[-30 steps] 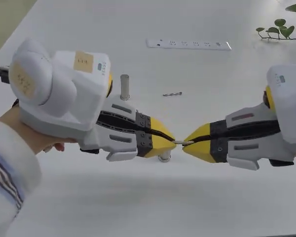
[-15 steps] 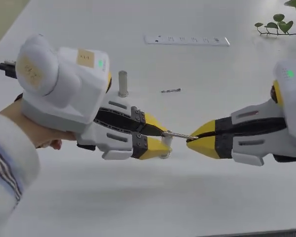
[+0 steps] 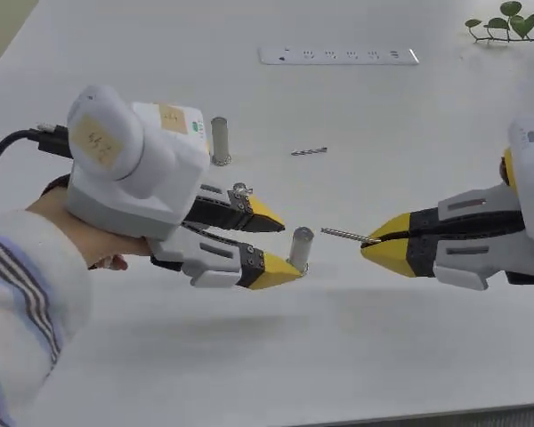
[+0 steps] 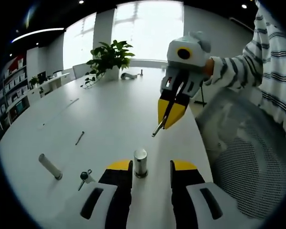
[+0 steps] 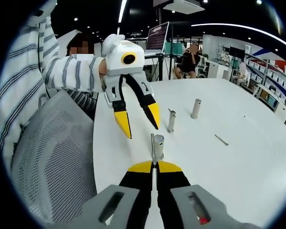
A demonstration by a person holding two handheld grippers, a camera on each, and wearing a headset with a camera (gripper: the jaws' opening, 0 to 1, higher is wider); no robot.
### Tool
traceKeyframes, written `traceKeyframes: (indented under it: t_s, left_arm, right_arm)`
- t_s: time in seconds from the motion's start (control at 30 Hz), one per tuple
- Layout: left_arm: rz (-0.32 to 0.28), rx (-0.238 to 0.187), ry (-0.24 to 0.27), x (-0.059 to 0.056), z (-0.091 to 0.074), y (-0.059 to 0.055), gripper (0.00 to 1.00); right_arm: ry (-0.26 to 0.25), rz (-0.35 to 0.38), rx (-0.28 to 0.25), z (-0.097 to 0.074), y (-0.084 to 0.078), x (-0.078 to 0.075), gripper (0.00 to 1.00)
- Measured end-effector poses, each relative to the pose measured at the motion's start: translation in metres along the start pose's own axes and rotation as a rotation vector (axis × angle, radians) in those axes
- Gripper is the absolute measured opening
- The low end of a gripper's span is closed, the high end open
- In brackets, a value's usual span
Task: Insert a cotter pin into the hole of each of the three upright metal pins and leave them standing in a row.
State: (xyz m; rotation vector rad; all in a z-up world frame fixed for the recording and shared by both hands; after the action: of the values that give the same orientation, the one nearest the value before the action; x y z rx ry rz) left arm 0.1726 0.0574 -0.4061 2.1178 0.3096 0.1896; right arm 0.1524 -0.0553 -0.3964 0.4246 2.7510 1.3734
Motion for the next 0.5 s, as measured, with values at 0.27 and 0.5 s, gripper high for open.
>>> traceKeyframes:
  t_s: [0.27, 0.5]
  left_arm:
    - [-0.014, -0.008, 0.022, 0.007, 0.012, 0.005, 0.24]
    - [0.020, 0.017, 0.011, 0.006, 0.019, 0.004, 0.17]
  right_arm:
    - [0.010, 0.006, 0.032, 0.006, -0.011, -0.010, 0.00]
    - [0.027, 0.000, 0.040, 0.013, -0.013, -0.013, 0.00]
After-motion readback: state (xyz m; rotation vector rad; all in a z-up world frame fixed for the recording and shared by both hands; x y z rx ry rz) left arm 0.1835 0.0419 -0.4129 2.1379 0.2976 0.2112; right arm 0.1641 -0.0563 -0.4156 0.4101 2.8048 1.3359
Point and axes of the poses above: the centre of the closed fingertips' face, and the gripper's own axes: z roughly forward along the fingers, x roughly to its left, y roughly out of its top, the point moved 4 cm from there along -z, roughly backward along the fingers, and after that the axes turned 9 degrees about y, right-handed, at the moved point
